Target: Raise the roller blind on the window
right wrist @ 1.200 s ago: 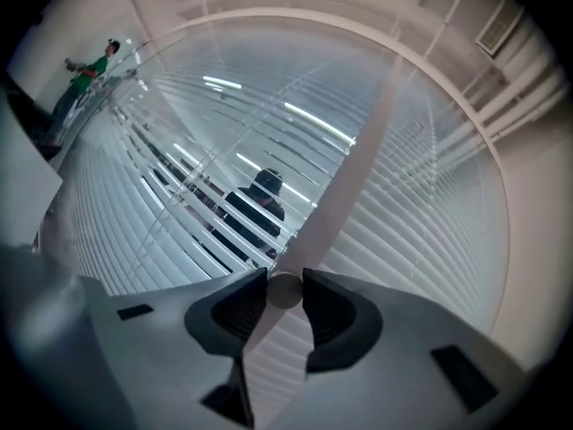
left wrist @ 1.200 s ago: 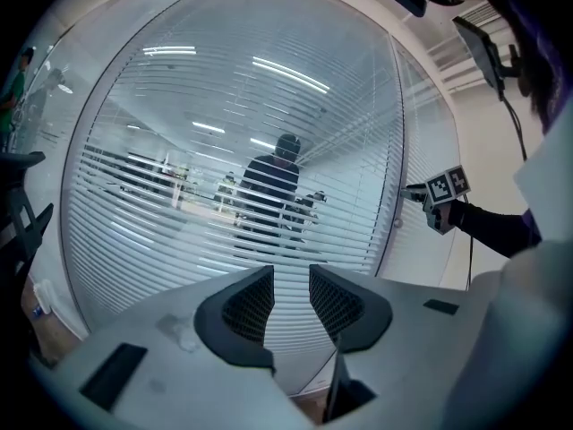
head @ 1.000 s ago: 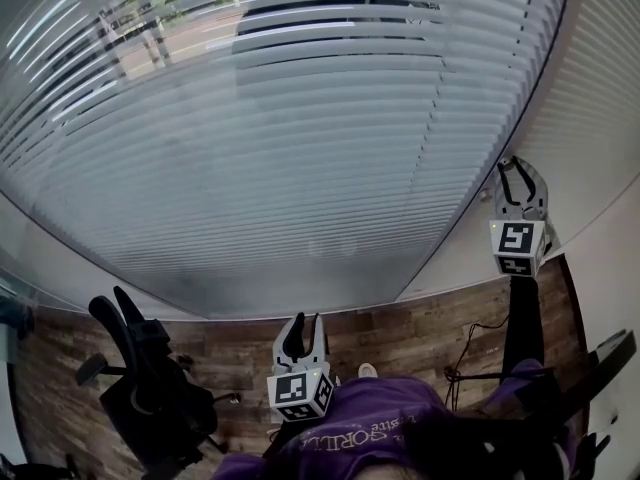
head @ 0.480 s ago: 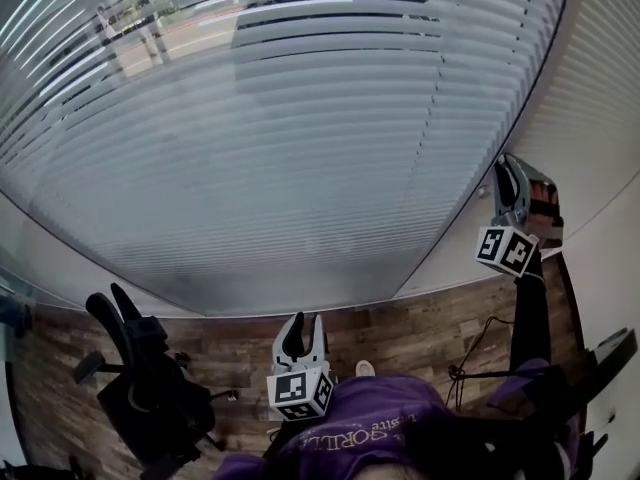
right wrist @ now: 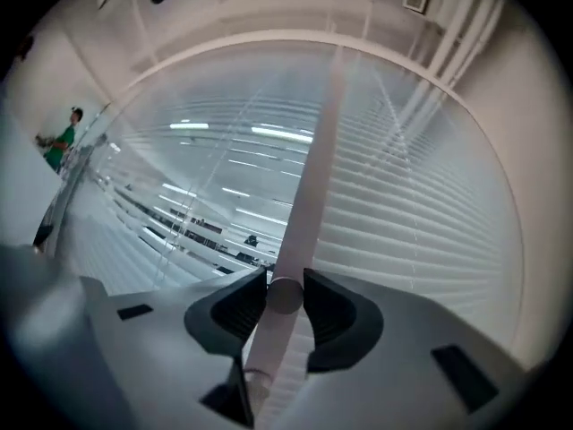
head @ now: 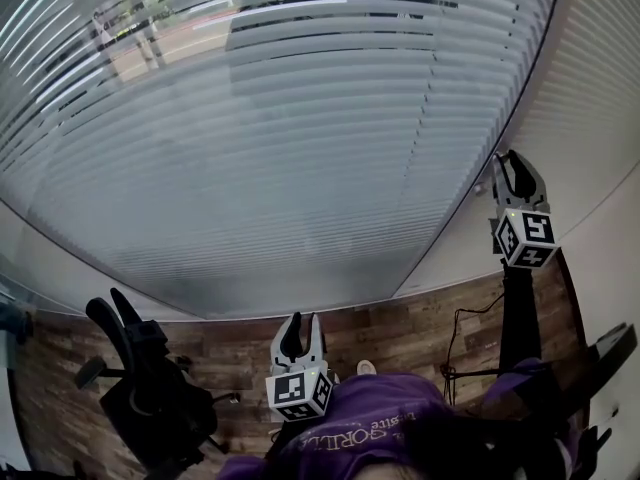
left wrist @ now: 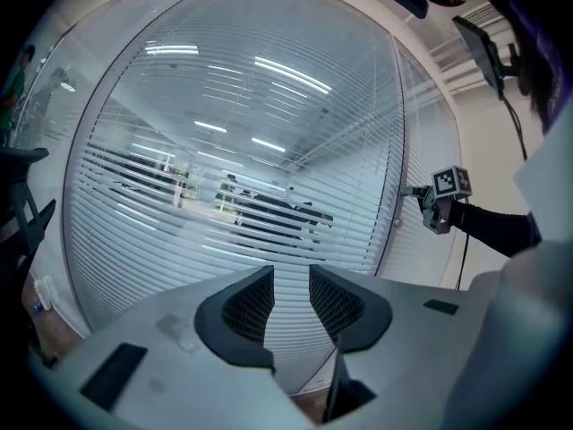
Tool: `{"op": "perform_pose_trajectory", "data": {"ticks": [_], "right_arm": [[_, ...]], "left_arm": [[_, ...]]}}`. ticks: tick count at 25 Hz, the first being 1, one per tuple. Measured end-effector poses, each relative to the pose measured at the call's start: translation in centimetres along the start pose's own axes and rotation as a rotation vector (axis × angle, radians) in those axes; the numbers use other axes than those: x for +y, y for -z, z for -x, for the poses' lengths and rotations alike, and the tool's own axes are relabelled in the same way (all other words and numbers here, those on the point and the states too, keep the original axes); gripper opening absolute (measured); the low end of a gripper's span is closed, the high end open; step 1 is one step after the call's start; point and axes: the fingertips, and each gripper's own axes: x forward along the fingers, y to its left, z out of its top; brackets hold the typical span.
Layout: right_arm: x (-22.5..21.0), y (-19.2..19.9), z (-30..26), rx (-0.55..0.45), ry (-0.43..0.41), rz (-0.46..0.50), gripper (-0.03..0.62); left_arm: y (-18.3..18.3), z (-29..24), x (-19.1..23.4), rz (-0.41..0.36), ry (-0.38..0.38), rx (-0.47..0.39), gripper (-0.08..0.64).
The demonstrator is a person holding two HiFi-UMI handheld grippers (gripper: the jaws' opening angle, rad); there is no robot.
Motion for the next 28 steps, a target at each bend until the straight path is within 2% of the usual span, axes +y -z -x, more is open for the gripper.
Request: {"op": "perform_pose_trajectory", "data": {"ticks": [2,5,9,14,19,21,24,26,28], "right_arm": [[0.0,0.4,0.0,0.011,0.014,-0.036,0.126],[0.2,0.1,-0.1,0.038,0.042,0.039,0.126],[0.5,-0.5,-0.1,0.069,0.044,0.247,0.124],[1.2,-0.1,-0.4,0.119,0.061,0.638,0.123],[1.5,1.0,-0.6,0.151,0.085,0.894,0.123],[1.7,1.3,-0.5,0.161,0.094,0.964,0.124],[1.9,1.9,-0.5,0.147,0.097,0.929,0.124],[1.6,1.7,-0.6,0.112,0.087,0.798,0.124],[1.3,0.8,-0.6,0.065,0.061,0.606,0.124]], "left_arm": [[0.3,-0.1,0.2,-0.001,0.0,0.0,0.124],[0.0,0.1,0.2,0.0,0.002,-0.001,0.124],[-0.3,0.4,0.3,0.003,-0.001,-0.001,0.124],[-0.4,0.7,0.5,0.004,-0.007,0.001,0.124],[-0.1,0.8,0.6,0.004,-0.014,-0.001,0.124],[0.1,0.9,0.7,0.005,-0.015,-0.002,0.124],[0.5,0.8,1.0,0.003,-0.017,-0.003,0.124],[0.4,0.8,0.9,0.002,-0.018,-0.002,0.124],[0.1,0.8,0.8,0.005,-0.018,-0.001,0.124]]}}
